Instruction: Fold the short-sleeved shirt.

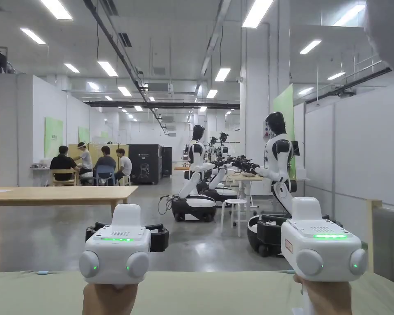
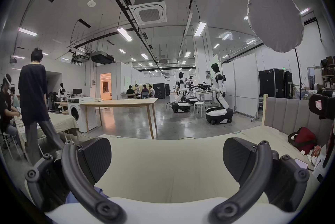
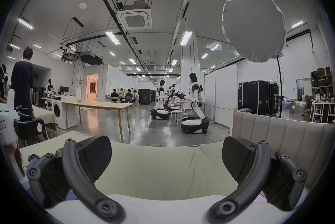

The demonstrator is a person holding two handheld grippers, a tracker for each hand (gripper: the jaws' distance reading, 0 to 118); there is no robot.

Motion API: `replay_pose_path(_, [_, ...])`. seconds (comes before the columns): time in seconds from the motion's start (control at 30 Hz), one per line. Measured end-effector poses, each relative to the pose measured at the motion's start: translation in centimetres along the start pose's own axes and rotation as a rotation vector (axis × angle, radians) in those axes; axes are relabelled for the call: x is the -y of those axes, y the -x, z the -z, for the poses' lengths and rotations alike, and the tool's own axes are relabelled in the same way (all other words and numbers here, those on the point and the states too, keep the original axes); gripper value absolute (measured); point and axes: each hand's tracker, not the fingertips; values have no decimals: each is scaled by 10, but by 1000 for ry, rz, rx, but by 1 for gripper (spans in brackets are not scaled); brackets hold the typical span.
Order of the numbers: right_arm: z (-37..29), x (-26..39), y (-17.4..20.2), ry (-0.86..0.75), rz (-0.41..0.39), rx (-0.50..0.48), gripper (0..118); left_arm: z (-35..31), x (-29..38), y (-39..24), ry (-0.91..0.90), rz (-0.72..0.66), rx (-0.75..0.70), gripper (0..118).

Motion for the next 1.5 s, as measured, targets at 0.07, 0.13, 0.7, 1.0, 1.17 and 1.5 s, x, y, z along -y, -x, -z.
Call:
replay_pose_path(0.07, [3,1,-1,4,7,-5,118,0,1,-2,11,16,-4,116])
replay_pose_path(0.13, [1,3,0,12,-1,4,117,-2,2,-4,5,35,-3,73])
replay_pose_path(0.7, [0,17,53,-15,-81,-50,0,-10,7,33,27,-8,-39,0])
replay_pose_path(1.0, [-15,27,243,-9,-76,-400,0,-77,30,180,65,56,-321,0])
replay_pose_path(1.17, [-25,30,302,-5,-60,-478,0,-90,40,231,95,46,-402,0])
replay_pose_path(1.5, [-28,48,293,-5,-90,-558,0,-4,108,232,816,274,-46,0])
